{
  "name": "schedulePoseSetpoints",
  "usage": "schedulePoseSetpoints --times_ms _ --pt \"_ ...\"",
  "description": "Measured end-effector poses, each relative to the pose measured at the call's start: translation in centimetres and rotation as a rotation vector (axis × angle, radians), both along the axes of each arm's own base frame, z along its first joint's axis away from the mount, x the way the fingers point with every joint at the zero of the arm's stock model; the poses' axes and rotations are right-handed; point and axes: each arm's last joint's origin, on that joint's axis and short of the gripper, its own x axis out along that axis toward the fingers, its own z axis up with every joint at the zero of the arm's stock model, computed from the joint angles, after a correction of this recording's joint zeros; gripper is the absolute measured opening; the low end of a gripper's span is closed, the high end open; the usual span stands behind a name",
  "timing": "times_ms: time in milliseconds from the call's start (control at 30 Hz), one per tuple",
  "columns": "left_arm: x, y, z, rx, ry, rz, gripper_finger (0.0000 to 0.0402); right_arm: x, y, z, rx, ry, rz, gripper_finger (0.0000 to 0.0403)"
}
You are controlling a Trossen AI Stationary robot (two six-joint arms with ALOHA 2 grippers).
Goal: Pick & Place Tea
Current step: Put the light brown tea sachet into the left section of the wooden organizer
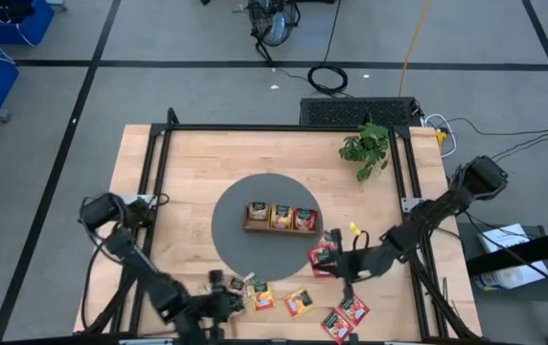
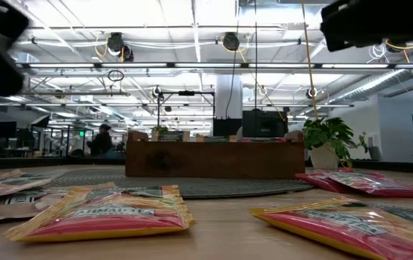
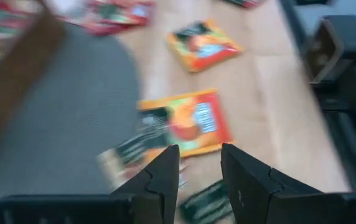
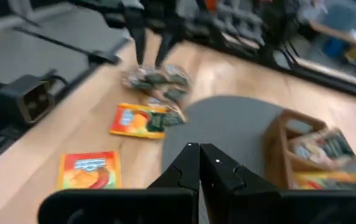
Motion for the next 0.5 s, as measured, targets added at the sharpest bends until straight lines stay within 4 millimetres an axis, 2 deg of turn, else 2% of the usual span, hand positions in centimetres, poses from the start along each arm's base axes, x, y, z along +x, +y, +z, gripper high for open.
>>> schedulePoseSetpoints --times_ms 100,233,367,500 --pt "2.3 0.9 0.5 -0.084 0.021 -0.098 0.0124 -0.2 -1.3 -0.8 0.015 -0.038 -0.009 0.0000" --pt "4.5 2.3 1.2 -0.147 -0.032 -0.103 0.0124 0.1 -2.5 -1.4 0.018 -0.003 -0.010 0.0000" --pt "5.2 3.1 1.0 -0.202 -0.001 -0.075 0.0124 0.2 -2.7 -1.9 0.055 0.055 0.084 0.0000" --pt "4.8 2.3 -0.1 -0.243 0.024 -0.054 0.0101 0.3 -2.3 -1.9 0.078 0.047 0.140 0.0000"
